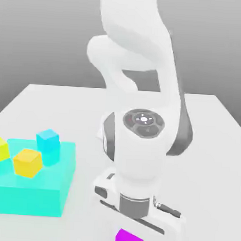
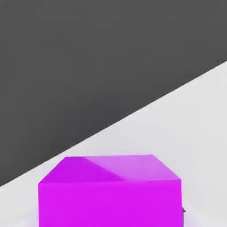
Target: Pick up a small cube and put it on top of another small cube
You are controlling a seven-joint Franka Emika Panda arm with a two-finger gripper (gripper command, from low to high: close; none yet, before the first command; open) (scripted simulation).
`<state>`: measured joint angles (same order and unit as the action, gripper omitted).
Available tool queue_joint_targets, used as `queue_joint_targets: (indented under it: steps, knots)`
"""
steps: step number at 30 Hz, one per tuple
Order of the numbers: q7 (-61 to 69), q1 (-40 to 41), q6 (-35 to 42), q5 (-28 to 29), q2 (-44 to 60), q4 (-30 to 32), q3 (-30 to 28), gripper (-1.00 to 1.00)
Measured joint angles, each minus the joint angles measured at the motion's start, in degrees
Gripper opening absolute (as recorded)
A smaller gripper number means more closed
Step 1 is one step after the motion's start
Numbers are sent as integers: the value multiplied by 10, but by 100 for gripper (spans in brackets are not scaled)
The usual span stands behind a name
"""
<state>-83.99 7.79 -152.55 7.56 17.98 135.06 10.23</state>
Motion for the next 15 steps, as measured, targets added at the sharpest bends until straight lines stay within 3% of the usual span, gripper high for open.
queue_joint_targets:
  steps: [15]
  knots:
    - [-90, 189, 172, -51, -298, 123, -138, -100]
